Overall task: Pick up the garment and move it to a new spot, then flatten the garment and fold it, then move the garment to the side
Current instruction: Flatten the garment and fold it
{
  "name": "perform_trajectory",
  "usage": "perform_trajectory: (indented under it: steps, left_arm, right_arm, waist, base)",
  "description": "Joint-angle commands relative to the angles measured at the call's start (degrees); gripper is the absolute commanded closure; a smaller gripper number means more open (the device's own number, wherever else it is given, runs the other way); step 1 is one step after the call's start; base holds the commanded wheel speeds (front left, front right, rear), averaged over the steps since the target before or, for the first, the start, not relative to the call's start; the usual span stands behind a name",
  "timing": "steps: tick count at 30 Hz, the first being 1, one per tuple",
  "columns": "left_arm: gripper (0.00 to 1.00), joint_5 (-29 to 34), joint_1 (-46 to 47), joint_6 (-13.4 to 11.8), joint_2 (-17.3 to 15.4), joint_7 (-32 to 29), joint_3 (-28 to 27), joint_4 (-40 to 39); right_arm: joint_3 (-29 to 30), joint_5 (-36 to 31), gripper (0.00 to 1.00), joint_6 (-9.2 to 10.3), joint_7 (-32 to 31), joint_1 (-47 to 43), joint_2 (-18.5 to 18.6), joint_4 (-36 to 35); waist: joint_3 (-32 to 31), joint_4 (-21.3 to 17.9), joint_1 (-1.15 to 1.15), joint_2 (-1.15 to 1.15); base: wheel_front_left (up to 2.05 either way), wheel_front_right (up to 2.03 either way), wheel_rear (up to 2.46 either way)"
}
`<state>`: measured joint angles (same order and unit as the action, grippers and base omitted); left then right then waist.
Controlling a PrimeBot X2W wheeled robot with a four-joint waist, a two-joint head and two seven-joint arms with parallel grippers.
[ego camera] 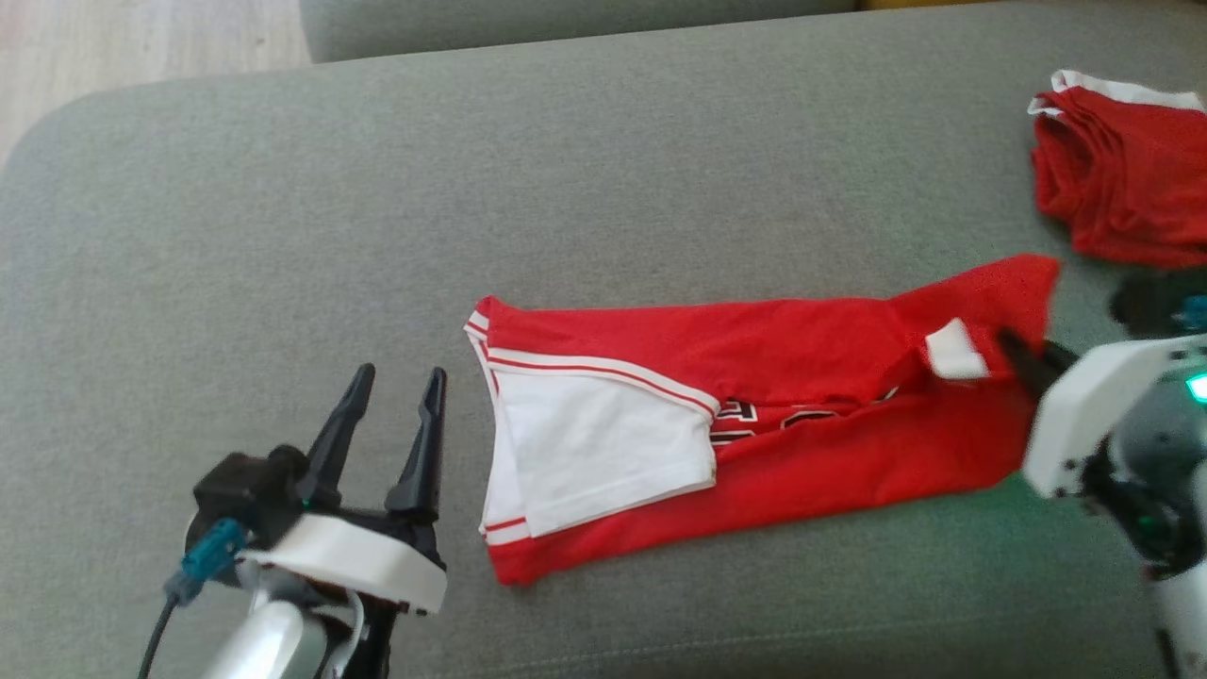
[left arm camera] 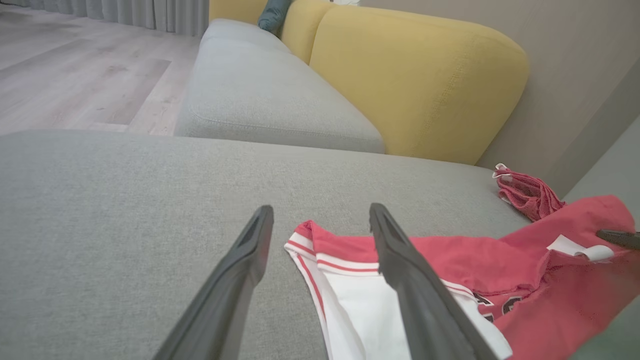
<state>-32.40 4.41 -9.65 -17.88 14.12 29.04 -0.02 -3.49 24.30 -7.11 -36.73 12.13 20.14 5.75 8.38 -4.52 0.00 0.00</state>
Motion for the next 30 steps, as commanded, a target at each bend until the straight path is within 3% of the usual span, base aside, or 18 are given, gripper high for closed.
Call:
perform_trajectory:
  steps: [1, 9, 14, 22, 30]
  left_arm:
    - [0.0, 0.5, 2.9, -0.5, -1.3, 0.3, -2.4, -1.4]
    - [0.0, 1.7, 3.6, -1.3, -1.3, 0.6, -4.1, 1.1]
    - [0.0, 2.3, 3.1, -1.4, -0.9, 0.8, -5.0, 2.6]
    - [0.0, 3.0, 2.6, -0.2, 0.7, 0.9, -5.9, 3.5]
    - [0.0, 4.2, 2.8, 1.3, 2.5, 0.9, -6.8, 4.1]
  right_arm:
    - [-1.3, 0.4, 1.0, -0.37, 0.0, 0.3, 0.6, -2.9]
    - [-10.3, 3.4, 1.0, -0.37, 1.7, -0.2, -2.4, -8.1]
    - [-14.8, 6.0, 1.0, -0.37, 3.4, 0.4, -6.1, -8.3]
    - [-19.5, 9.0, 1.0, -0.37, 7.6, 2.7, -14.3, -2.2]
    - [-23.8, 11.6, 1.0, -0.37, 12.0, 7.3, -17.1, 7.0]
  waist:
    - [-0.2, 0.3, 0.0, 0.0]
    - [-1.6, 3.8, 0.0, 0.0]
    - [-2.2, 6.5, 0.0, 0.0]
    - [-2.1, 10.3, 0.0, 0.0]
    - [-1.6, 12.7, 0.0, 0.0]
  base:
    - [0.0, 0.0, 0.0]
    - [0.0, 0.0, 0.0]
    - [0.0, 0.0, 0.0]
    - [0.0, 0.0, 0.0]
    - [0.0, 0.0, 0.0]
